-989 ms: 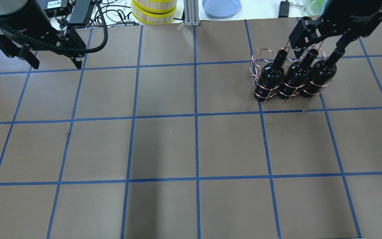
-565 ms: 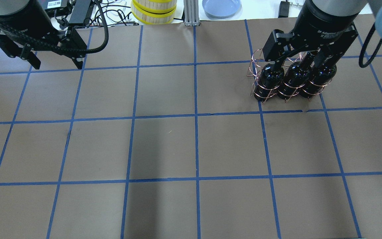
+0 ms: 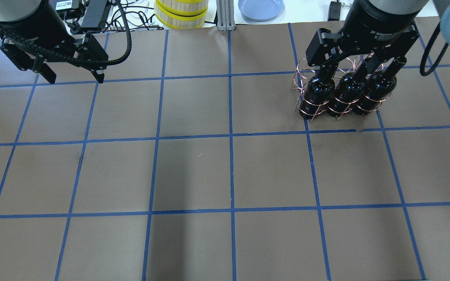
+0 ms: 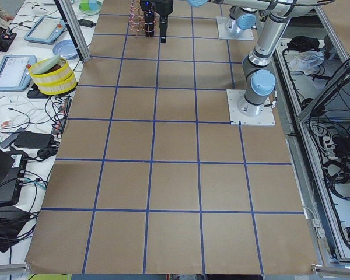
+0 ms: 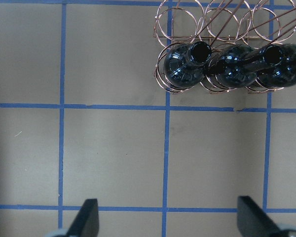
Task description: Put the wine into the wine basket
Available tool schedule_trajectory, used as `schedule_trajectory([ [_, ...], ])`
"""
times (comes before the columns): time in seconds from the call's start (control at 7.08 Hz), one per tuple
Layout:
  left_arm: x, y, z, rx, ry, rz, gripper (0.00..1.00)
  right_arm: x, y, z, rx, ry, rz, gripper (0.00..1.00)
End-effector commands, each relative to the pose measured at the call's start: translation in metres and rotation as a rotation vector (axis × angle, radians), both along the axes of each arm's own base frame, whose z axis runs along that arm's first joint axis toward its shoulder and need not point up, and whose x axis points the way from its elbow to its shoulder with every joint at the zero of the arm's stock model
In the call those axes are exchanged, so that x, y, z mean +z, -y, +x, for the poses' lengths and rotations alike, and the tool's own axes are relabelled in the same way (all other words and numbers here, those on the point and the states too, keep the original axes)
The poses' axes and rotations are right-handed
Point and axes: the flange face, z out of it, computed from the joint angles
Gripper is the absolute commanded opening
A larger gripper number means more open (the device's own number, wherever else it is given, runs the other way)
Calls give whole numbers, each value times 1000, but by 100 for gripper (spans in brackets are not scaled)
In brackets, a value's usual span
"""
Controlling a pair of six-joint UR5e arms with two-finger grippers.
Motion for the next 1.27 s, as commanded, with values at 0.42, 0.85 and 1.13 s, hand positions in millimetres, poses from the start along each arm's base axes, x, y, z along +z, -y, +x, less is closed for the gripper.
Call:
schedule_trajectory([
  [0.42,-5,0,-2,-5,-19,10,99,-2,1,0,-75,9,3,100],
  [0.85,-4,0,-2,-5,-17,7,99,-3,1,0,-70,1,4,100],
  [1.13,-4,0,-2,-5,-19,7,99,-3,1,-1,-69,-4,4,100],
])
